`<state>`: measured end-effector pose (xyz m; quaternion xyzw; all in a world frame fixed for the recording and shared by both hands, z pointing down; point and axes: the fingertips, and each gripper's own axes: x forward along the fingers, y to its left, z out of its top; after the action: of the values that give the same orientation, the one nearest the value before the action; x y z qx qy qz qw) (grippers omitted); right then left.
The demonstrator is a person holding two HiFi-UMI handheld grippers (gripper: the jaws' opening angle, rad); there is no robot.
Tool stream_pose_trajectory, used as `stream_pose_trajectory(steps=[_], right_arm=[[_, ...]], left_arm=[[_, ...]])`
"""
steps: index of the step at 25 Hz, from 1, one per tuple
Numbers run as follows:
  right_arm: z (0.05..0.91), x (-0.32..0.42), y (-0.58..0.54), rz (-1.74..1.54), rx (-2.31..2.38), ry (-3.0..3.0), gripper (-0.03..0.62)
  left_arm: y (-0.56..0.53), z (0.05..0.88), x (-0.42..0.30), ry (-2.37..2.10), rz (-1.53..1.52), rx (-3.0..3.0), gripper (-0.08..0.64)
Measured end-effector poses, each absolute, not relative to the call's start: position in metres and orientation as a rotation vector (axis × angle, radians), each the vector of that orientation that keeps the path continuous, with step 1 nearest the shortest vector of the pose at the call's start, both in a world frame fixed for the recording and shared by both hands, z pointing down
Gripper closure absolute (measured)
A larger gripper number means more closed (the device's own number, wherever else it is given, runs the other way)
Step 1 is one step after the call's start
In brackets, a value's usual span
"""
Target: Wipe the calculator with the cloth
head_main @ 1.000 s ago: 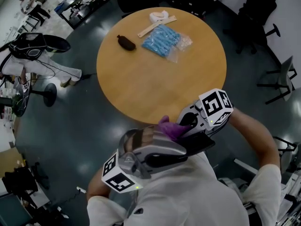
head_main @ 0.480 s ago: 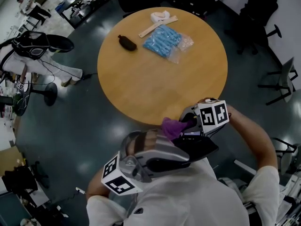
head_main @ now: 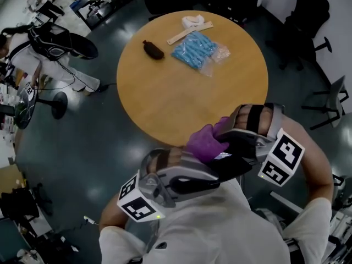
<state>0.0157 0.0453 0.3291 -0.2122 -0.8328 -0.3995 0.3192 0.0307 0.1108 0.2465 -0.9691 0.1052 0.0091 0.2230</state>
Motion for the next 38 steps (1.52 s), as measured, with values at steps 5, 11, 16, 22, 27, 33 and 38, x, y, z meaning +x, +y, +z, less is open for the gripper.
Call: stream_pose_trajectory(steps=[5,11,16,22,27,33,38], right_arm=[[0.329,0.016,0.055,-1.030,-0.639,-2.227,0.520],[0.336,0.010,0.070,-0.938,-0.727,-2.357,0.520],[0.341,0.004,0.078,-0.891,-0.715,-2.457,0.520],[0.355,0.003,0.078,-0.835,-0.692,-2.518,0.520],[0.377,0.006,0.081,-0.783,-0.697,-2.502,0.520],[0.425,0.013,0.076,-0.576,-0.593,-2.509,0.520],[0.471,0.038,0.040,-0.299,-0.294,-2.577,0.520]], left_arm=[[0.111,0.239,0.025,0.289,0.109,-2.733,0.511],[0.108,0.218,0.015,0.297,0.230,-2.761,0.511],[0.098,0.208,0.002,0.322,0.295,-2.794,0.511],[0.086,0.200,-0.006,0.355,0.354,-2.806,0.512],[0.078,0.198,-0.010,0.385,0.375,-2.811,0.511],[0.048,0.220,-0.015,0.540,0.341,-2.845,0.511],[-0.002,0.289,-0.025,0.828,0.238,-2.978,0.511]])
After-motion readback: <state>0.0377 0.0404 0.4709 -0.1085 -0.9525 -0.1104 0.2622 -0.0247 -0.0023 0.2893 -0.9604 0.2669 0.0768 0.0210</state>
